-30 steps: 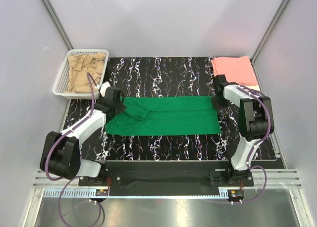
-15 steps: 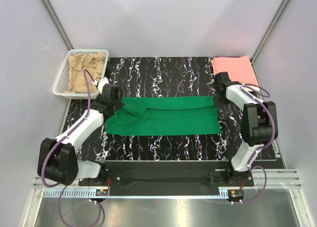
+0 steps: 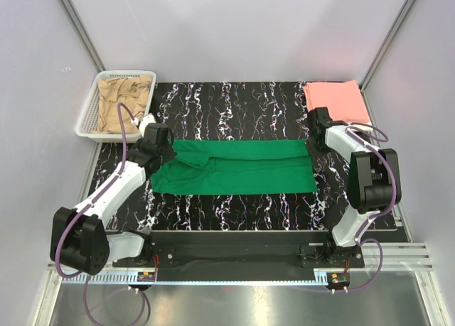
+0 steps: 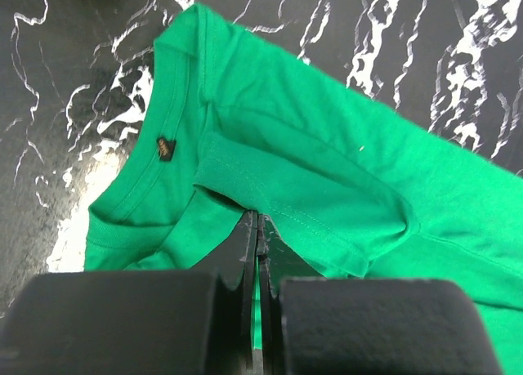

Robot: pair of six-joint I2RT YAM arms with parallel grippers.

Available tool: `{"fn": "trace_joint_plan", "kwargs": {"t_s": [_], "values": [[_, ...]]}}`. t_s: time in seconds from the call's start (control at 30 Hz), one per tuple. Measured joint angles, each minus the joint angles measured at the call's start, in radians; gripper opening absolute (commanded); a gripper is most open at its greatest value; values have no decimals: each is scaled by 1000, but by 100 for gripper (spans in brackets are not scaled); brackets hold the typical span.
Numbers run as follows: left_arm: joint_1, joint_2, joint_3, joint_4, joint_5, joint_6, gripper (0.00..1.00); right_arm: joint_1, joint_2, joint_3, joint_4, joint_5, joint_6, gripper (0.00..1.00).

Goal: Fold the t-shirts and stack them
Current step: Fold the tshirt

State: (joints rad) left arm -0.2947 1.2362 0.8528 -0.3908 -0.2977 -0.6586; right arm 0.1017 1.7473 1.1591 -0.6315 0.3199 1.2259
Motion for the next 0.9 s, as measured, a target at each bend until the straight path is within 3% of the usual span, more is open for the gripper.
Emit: {"fn": "trace_joint_plan", "kwargs": {"t_s": [0.47, 0.9], "values": [[-1, -38, -110, -33, 35, 1, 0, 0, -13, -87, 48, -25, -52, 0], [-1, -44, -89, -63, 35, 25, 0, 0, -80, -100, 64, -22, -86, 0]]}}
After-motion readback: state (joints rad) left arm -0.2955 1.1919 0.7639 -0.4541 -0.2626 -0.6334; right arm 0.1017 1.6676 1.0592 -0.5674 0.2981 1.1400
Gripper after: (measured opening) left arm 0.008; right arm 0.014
